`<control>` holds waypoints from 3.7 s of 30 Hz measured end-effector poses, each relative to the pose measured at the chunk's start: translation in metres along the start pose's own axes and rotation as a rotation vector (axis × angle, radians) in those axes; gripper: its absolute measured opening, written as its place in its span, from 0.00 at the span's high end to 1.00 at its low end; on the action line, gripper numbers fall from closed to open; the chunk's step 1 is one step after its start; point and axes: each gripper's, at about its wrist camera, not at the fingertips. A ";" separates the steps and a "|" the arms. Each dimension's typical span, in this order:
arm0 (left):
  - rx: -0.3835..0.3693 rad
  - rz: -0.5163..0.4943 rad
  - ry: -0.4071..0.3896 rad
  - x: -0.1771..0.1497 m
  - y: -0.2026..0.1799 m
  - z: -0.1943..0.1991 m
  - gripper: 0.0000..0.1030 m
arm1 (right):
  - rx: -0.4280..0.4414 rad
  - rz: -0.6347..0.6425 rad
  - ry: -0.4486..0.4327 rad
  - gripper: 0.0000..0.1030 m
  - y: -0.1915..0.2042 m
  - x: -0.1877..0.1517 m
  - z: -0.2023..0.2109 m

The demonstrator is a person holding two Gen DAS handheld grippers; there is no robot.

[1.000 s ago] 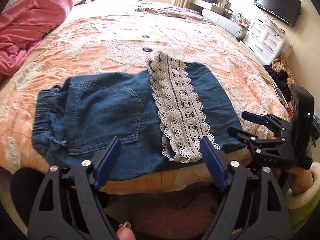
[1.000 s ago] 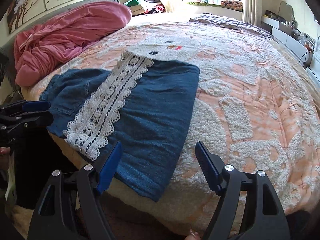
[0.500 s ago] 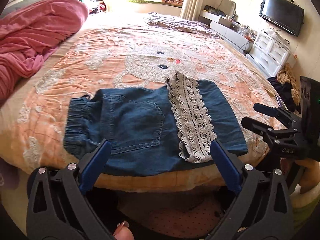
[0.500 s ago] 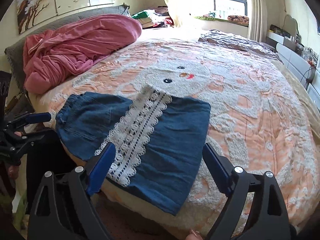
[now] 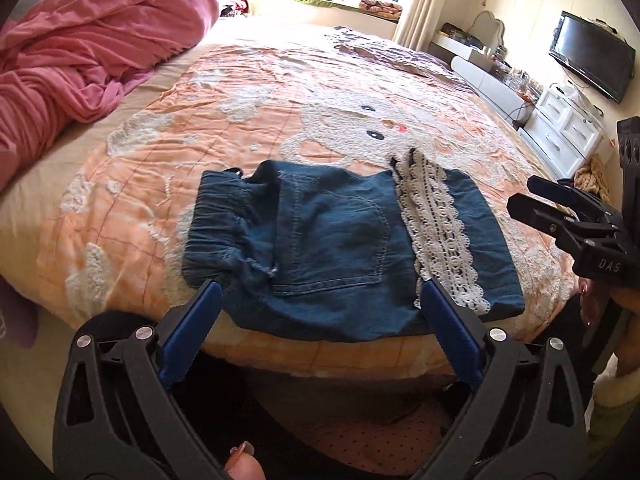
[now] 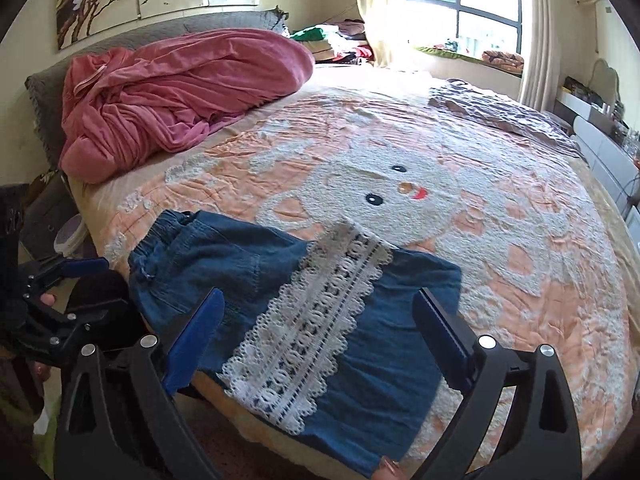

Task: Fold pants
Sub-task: 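Move both open grippers to the elastic waistband of the pants, then grasp the waistband with both grippers and fold it over onto the lace hems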

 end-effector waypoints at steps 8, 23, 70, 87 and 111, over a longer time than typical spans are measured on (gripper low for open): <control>0.063 0.072 0.022 -0.007 0.035 -0.015 0.09 | 0.039 0.047 0.036 0.08 0.024 0.022 -0.029; 0.034 0.204 0.065 -0.012 0.070 -0.052 0.09 | 0.270 0.199 0.244 0.08 0.083 0.070 -0.124; -0.334 0.113 -0.069 0.042 -0.042 -0.068 0.64 | 0.668 -0.007 0.100 0.62 -0.051 0.056 -0.065; -0.361 -0.192 -0.088 0.009 -0.139 -0.061 0.19 | 0.503 -0.403 0.111 0.24 -0.147 -0.011 -0.035; -0.186 -0.329 -0.077 -0.010 -0.144 -0.053 0.52 | 0.515 -0.299 0.219 0.65 -0.078 0.015 -0.069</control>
Point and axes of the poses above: each gripper's, at about its wrist camera, not at the fingertips, and z roughly against the way its jaws point, y to its left, x to its top, and after that the axes turned 4 degrees about -z, right-handed
